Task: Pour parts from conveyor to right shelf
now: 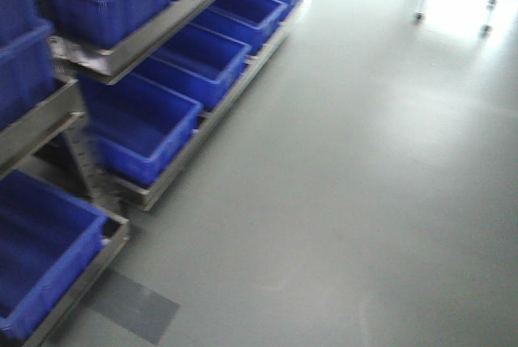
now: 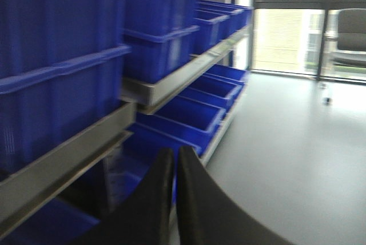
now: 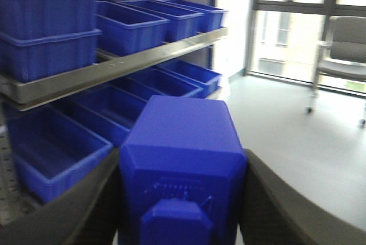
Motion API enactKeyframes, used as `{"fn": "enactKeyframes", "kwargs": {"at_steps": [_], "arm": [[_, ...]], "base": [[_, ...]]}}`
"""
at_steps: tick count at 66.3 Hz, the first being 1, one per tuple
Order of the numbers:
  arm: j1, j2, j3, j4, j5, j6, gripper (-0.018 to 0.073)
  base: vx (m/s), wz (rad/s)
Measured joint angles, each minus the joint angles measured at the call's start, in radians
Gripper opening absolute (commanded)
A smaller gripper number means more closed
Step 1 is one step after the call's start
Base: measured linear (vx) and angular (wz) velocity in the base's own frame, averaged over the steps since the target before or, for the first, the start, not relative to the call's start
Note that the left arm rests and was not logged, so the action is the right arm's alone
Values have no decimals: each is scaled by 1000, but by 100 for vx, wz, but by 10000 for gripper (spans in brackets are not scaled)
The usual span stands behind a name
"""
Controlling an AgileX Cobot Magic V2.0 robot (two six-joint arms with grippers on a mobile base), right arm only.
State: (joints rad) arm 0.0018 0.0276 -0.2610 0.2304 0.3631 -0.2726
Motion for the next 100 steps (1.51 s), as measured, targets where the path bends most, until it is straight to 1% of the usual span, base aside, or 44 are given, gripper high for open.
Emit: {"fn": "enactKeyframes", "kwargs": {"at_steps": [29,50,78,100], "arm": [[0,0,0,0,0,0,-4],[0,0,0,0,0,0,-4],[0,0,0,0,0,0,-4],[0,0,0,0,0,0,-4]], "base": [[23,90],[14,75],[9,58],[9,39]]}}
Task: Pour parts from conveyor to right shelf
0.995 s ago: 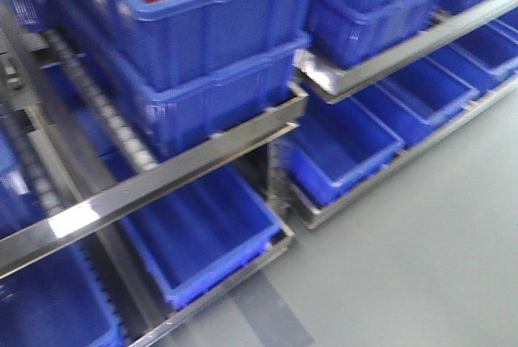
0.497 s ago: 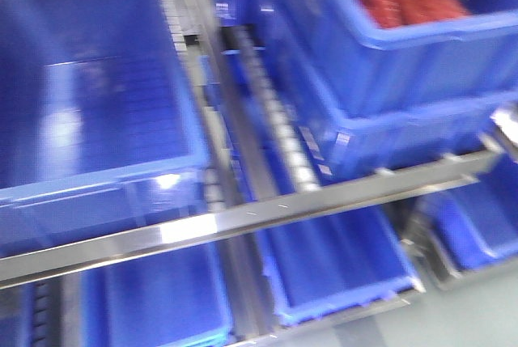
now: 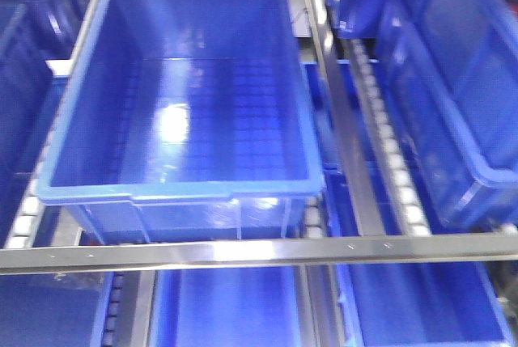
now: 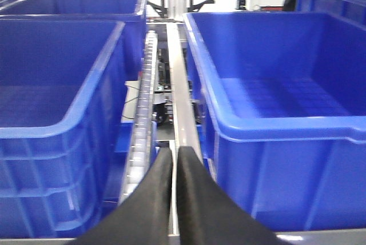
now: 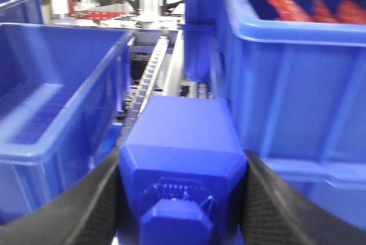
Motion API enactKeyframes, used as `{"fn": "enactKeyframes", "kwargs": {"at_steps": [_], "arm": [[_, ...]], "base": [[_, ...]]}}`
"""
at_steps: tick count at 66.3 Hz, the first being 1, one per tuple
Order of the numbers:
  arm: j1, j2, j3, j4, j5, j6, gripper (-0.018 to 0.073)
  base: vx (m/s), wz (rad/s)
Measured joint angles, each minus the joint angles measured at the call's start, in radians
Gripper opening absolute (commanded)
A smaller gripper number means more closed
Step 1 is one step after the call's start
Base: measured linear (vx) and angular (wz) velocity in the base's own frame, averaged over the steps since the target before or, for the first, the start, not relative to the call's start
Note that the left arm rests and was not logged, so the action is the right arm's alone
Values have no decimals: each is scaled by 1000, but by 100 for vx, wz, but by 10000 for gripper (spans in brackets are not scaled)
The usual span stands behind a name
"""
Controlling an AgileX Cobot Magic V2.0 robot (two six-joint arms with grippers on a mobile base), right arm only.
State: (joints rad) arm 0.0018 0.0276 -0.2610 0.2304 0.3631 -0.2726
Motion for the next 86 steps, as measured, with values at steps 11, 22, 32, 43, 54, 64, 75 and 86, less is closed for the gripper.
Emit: {"fn": "enactKeyframes", "kwargs": {"at_steps": [11,22,32,43,54,64,75,86], "arm": [[0,0,0,0,0,0,-4],[0,0,0,0,0,0,-4],[0,0,0,0,0,0,-4],[0,0,0,0,0,0,-4],[0,0,0,0,0,0,-4],[0,0,0,0,0,0,-4],[0,0,0,0,0,0,-4],[0,0,0,0,0,0,-4]], "base": [[12,18],[17,5],[22,-1],[21,-2],[17,0],[12,0],[7,1],[3,3]]}}
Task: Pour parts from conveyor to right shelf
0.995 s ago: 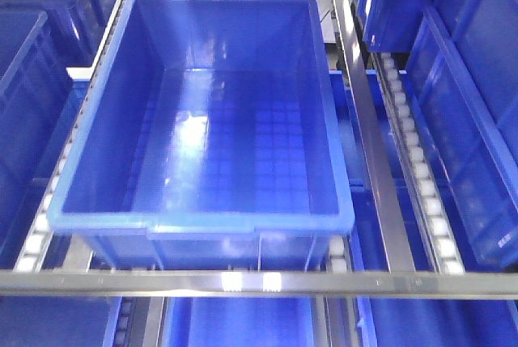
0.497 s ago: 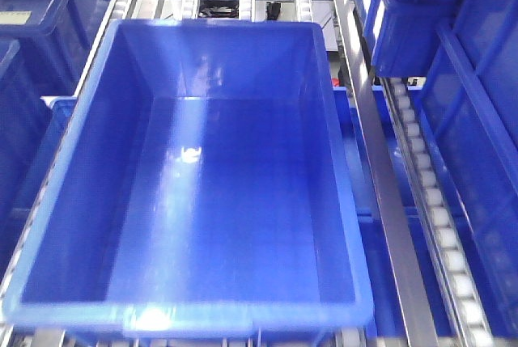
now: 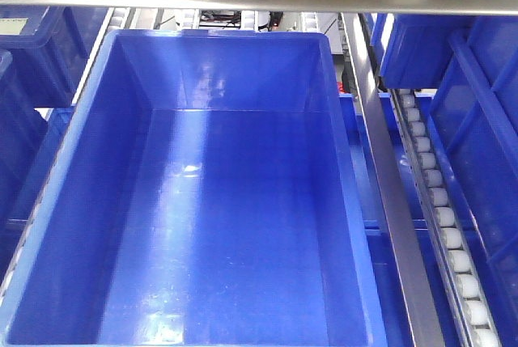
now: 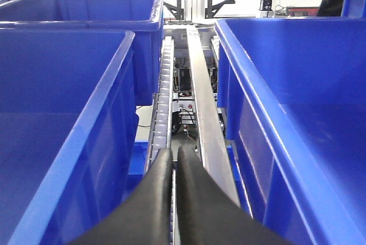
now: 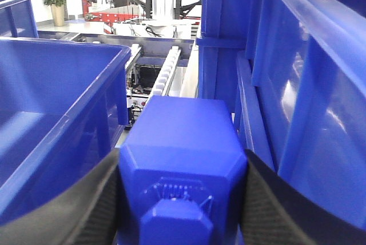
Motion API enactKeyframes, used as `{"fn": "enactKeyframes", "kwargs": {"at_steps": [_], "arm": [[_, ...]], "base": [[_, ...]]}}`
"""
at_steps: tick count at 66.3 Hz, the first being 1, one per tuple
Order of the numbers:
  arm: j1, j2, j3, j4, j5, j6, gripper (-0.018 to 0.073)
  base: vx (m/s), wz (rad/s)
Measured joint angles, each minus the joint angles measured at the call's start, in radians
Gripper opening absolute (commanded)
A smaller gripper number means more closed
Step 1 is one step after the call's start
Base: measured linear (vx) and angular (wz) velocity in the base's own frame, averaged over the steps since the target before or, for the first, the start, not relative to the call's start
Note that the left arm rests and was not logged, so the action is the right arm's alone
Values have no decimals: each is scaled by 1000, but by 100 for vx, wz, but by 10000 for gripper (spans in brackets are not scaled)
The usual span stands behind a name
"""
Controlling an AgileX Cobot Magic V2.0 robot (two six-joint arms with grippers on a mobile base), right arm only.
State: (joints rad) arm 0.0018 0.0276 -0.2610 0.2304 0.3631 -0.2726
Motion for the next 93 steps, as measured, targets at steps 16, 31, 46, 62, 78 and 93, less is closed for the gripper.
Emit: {"fn": "enactKeyframes", "kwargs": {"at_steps": [16,31,46,62,78,93], "arm": [[0,0,0,0,0,0,-4],[0,0,0,0,0,0,-4],[0,0,0,0,0,0,-4],[0,0,0,0,0,0,-4],[0,0,0,0,-1,0,-4],[0,0,-29,1,46,-4,-3]], "base": [[0,0],[0,0],[0,0],[0,0],[0,0],[0,0]]}}
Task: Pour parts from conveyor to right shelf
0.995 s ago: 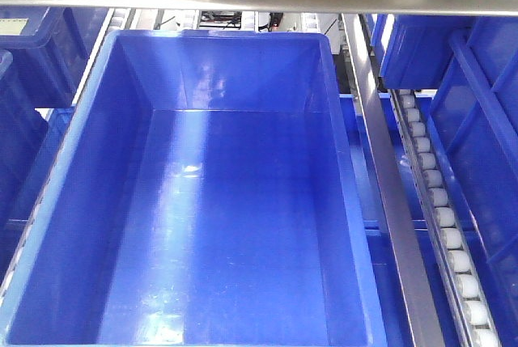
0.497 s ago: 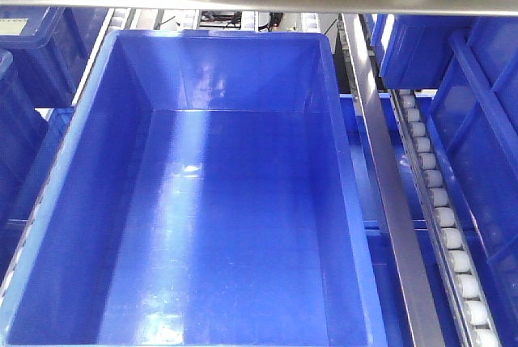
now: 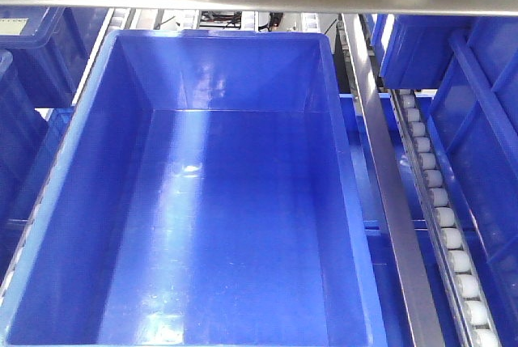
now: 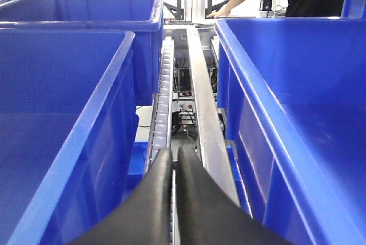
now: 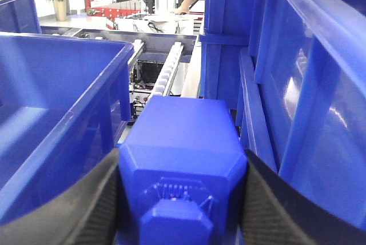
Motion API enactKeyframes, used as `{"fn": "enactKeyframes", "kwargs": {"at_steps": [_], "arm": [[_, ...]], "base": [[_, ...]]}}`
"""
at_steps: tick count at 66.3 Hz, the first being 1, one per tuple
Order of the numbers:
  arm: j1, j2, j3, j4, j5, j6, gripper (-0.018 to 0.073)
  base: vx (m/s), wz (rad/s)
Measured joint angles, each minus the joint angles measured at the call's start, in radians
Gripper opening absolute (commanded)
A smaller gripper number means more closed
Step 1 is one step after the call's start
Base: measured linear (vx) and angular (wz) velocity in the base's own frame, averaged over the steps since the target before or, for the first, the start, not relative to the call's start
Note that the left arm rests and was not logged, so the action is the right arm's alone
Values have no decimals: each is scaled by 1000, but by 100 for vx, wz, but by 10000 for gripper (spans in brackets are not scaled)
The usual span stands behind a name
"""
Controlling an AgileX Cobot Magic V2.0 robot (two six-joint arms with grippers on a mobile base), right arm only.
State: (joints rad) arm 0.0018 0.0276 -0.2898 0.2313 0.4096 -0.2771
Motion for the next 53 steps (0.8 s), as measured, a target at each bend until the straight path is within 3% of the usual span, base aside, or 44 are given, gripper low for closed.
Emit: {"fn": "enactKeyframes", "kwargs": {"at_steps": [27,36,53], "arm": [[0,0,-144,47,69,-61,6],[0,23,-167,173,108,-191,8],[40,146,-169,534,119,-554,8]], "base": [[0,0],[0,0],[0,0]]}}
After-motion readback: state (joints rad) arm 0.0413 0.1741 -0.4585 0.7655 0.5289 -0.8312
